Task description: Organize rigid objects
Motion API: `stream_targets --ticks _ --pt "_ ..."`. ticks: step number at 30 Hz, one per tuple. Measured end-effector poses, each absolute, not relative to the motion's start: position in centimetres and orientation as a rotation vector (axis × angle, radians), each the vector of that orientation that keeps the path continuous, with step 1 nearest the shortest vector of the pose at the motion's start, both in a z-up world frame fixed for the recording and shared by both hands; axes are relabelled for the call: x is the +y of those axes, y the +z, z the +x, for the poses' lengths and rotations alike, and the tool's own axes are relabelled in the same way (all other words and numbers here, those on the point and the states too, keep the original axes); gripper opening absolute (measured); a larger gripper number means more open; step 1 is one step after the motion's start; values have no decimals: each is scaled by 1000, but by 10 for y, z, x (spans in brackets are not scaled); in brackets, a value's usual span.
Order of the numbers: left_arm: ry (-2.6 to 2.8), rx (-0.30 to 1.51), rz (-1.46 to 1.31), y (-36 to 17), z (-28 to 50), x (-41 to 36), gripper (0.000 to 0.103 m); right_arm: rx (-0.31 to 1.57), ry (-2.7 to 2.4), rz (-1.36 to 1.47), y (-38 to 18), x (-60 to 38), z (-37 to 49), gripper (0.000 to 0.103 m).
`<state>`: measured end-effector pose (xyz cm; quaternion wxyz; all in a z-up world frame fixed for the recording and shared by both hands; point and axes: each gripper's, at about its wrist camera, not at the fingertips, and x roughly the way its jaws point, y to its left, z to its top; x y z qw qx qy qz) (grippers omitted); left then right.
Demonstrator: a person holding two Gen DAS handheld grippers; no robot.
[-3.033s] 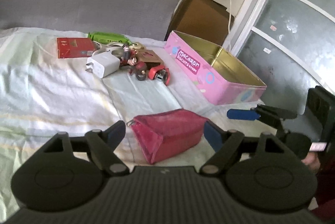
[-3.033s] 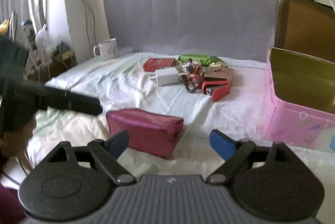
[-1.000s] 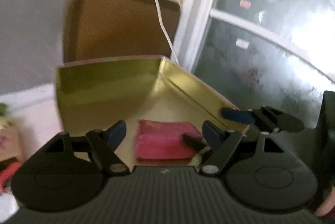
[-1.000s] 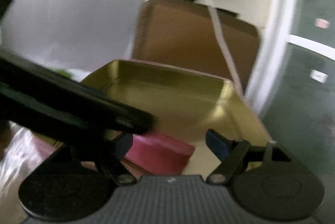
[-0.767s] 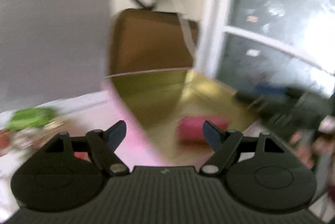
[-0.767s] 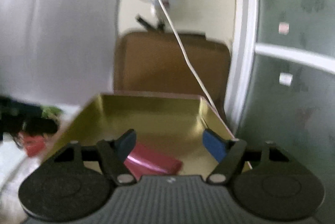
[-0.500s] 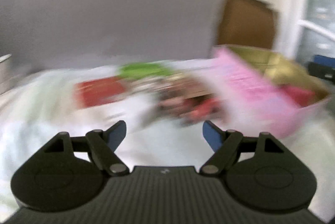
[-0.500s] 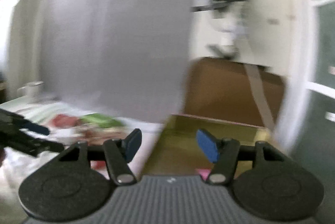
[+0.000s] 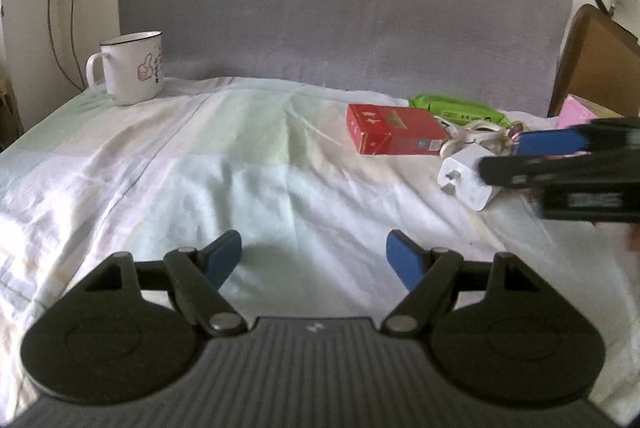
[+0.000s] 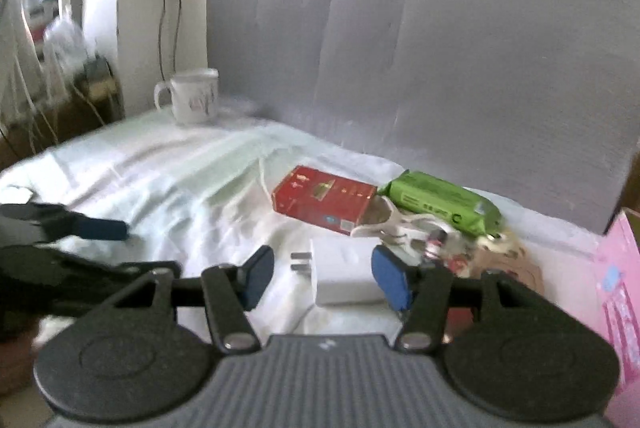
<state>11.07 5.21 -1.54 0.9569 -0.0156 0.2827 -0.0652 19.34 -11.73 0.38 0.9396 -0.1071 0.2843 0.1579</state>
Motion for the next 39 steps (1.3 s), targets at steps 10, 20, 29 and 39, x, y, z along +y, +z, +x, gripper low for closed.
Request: stream_targets --ticks 10,20,29,39 --pt "-172 588 -118 -18 114 64 81 701 283 -252 -28 -118 238 67" --pt "-192 589 -118 -18 115 64 81 688 454 -279 -27 -116 198 55" --pt "-235 587 -116 -17 112 64 82 639 631 -346 -25 -128 105 55" --pt "-247 561 -17 -11 31 93 82 593 562 -268 -27 -150 82 71"
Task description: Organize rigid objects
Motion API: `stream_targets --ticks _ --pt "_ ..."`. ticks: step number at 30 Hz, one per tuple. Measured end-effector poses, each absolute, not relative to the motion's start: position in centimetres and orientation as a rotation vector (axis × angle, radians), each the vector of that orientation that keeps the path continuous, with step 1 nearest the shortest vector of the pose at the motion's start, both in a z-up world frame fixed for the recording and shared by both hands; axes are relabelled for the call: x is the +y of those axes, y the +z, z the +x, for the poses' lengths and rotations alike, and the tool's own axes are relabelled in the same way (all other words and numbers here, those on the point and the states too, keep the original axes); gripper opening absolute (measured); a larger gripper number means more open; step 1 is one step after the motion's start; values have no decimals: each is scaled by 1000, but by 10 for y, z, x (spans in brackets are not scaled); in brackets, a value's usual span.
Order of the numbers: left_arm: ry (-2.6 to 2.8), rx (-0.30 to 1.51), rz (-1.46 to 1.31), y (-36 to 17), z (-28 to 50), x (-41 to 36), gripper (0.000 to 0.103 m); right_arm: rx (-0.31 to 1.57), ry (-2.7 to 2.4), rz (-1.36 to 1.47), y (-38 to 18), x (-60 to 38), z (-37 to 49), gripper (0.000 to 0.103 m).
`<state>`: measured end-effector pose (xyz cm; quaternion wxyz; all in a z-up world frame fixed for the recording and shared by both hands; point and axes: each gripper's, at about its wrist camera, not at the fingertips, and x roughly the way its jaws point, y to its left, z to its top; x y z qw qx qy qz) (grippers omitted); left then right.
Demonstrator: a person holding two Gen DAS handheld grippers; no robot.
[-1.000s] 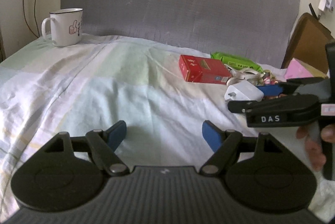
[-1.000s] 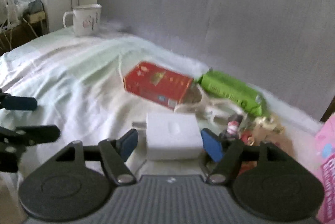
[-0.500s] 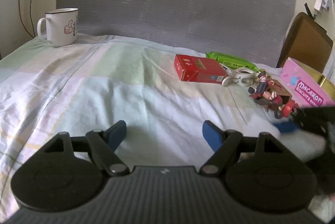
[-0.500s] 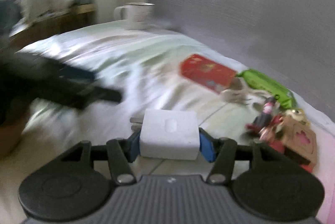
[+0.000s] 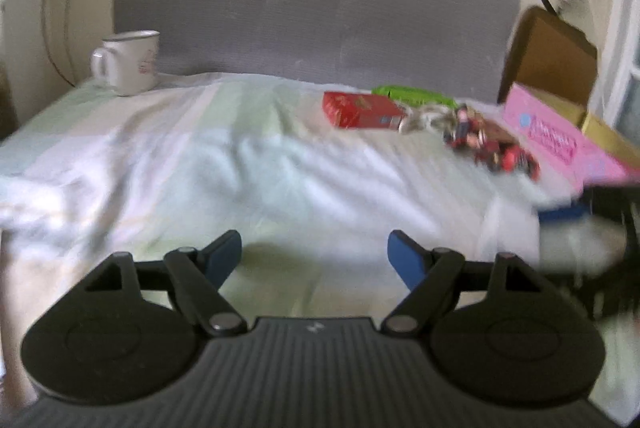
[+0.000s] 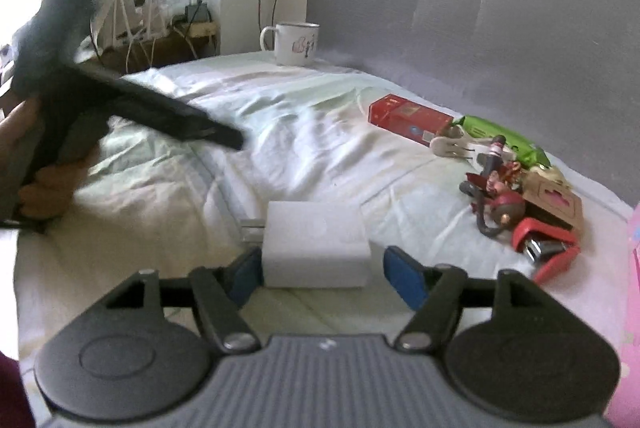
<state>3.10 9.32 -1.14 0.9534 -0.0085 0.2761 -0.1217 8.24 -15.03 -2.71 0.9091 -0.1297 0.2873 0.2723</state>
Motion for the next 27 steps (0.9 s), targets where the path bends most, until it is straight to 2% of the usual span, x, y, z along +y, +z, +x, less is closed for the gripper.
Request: stream_targets --ticks 5,10,17,27 --pt "-182 618 81 -27 -39 132 84 551 561 -238 -21 -160 63 75" --pt "-200 596 20 -21 -73 140 87 533 556 -182 -17 -168 47 78" --pt "-350 530 -86 -4 -30 84 87 538 493 -120 -11 -162 27 78" --pt "-434 570 -168 -5 25 35 87 584 419 -70 -17 -160 22 78"
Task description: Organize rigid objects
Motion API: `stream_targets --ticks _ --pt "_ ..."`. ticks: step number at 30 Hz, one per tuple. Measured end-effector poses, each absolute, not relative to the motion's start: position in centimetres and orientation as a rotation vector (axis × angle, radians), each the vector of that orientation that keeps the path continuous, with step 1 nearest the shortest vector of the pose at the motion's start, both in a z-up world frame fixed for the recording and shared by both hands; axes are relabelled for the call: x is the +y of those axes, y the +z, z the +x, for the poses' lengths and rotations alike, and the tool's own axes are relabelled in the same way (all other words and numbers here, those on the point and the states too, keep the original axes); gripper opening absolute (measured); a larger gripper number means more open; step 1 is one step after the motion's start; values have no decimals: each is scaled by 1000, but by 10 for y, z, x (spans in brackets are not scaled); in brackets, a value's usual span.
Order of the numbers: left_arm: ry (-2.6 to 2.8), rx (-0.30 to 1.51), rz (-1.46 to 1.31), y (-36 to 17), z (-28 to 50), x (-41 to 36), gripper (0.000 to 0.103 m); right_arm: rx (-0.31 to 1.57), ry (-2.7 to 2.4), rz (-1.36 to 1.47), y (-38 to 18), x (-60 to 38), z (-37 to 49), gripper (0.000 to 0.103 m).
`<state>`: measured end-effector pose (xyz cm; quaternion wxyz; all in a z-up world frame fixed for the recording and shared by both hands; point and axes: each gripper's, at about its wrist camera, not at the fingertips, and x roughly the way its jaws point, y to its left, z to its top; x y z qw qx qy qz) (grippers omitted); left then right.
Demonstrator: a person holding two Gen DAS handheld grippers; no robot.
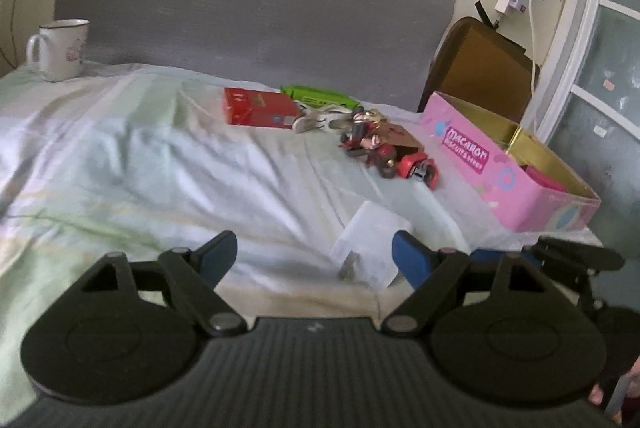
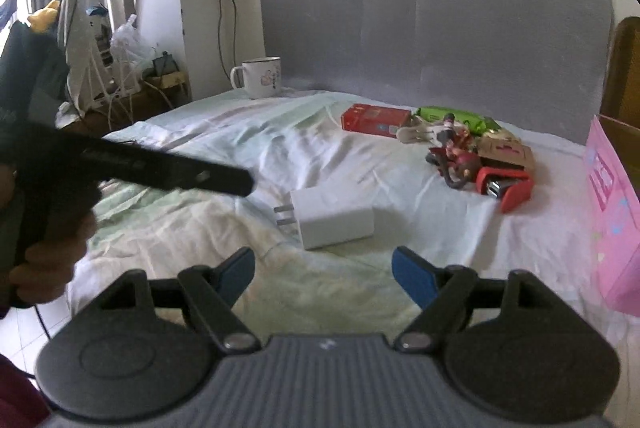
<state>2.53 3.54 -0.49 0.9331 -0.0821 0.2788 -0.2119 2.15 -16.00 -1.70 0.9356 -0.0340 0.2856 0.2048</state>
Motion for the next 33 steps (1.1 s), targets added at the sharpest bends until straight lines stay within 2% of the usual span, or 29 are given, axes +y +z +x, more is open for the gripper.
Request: stream_targets --ticks 15,21,33 --pt "-602 637 -190 -8 62 9 84 668 419 -79 -28 -139 52 76" --pt "-664 696 -211 -20 71 2 76 690 417 -56 -38 -140 64 72" --pt "-690 696 -214 -22 66 -6 70 671 396 -68 -40 -135 69 62"
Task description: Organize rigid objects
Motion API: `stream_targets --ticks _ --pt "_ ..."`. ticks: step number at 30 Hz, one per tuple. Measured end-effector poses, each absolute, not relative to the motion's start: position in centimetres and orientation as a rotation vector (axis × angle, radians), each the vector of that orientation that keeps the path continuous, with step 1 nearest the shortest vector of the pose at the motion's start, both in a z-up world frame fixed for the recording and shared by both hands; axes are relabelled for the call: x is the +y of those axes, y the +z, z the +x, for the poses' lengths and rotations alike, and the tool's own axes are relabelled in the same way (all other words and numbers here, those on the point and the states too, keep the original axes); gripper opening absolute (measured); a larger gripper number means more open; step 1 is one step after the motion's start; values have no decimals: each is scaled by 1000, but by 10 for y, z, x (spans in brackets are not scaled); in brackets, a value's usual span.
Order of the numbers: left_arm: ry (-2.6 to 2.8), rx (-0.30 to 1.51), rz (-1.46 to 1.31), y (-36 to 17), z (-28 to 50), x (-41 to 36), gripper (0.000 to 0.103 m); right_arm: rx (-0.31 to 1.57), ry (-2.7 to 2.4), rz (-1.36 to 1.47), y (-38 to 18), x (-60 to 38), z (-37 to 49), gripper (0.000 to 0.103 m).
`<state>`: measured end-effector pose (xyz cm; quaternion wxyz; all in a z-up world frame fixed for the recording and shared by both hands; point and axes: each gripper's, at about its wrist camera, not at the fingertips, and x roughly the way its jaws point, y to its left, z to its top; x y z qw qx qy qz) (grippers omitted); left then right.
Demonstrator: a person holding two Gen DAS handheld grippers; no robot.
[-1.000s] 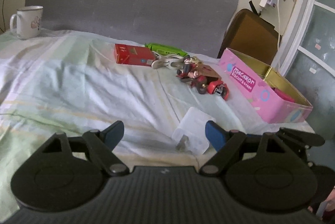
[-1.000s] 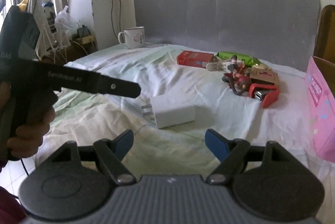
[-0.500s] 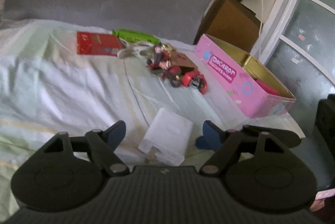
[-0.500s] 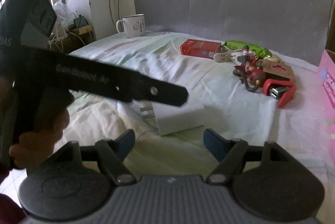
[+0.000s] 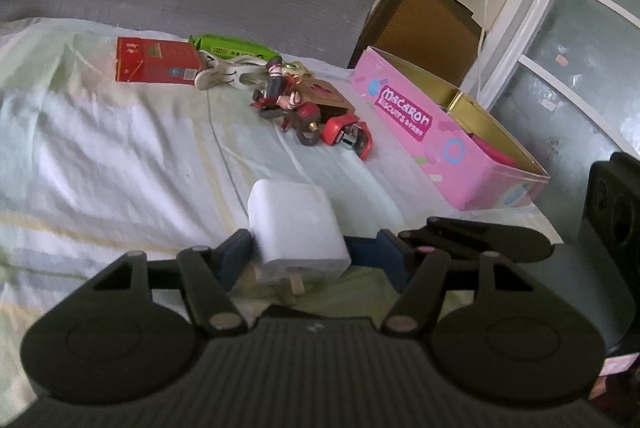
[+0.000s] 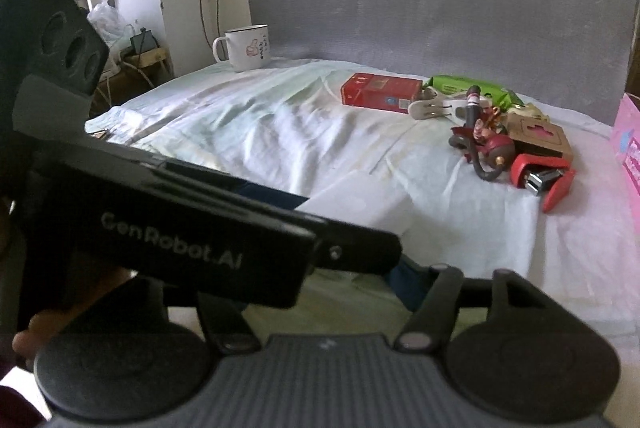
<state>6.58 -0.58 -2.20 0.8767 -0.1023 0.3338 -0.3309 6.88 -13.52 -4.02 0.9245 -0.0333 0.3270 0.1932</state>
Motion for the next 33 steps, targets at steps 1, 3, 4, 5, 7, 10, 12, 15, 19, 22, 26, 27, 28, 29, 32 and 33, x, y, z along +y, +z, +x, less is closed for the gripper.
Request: stream_targets --ticks 1,3,4,5,7,10,12,15,19,22,26,27,28,29,32,33 --pt "-692 698 -218 -22 65 -6 70 671 392 -67 -40 -136 68 61" --pt "-697 699 -221 -22 62 -9 68 670 382 -66 -39 -139 66 61" --pt "-701 701 -220 -22 60 -10 67 669 375 -69 -39 -141 65 61" --pt "-706 702 -219 -22 59 -12 67 669 367 -73 -38 -142 64 61" --pt "-716 707 -218 -22 56 -16 67 668 358 -81 -37 -145 60 61" --pt "-729 714 -213 -22 51 -22 67 666 349 -93 -36 -149 53 61" --pt "-741 718 -204 -22 47 -27 67 664 340 -99 -36 -151 47 61" --pt "-762 719 -185 -22 41 -34 67 669 332 -85 -37 -160 40 61" --pt "-769 720 -170 -21 42 -38 70 677 339 -62 -40 -168 35 61" --pt "-758 713 -192 -17 46 -33 77 668 339 -79 -38 -167 34 73" --pt "-733 718 -200 -17 54 -30 77 672 350 -123 -38 -163 39 79" --pt "-736 732 -208 -19 56 -30 76 678 352 -125 -39 -163 42 82" --pt "-747 743 -216 -24 58 -32 75 685 358 -120 -41 -163 45 82" --pt "-749 725 -205 -23 56 -34 72 687 366 -111 -42 -162 47 82" --pt "-739 724 -151 -20 50 -43 71 667 349 -126 -41 -157 47 72" --pt "-742 733 -152 -19 51 -42 71 663 343 -125 -41 -157 47 68"
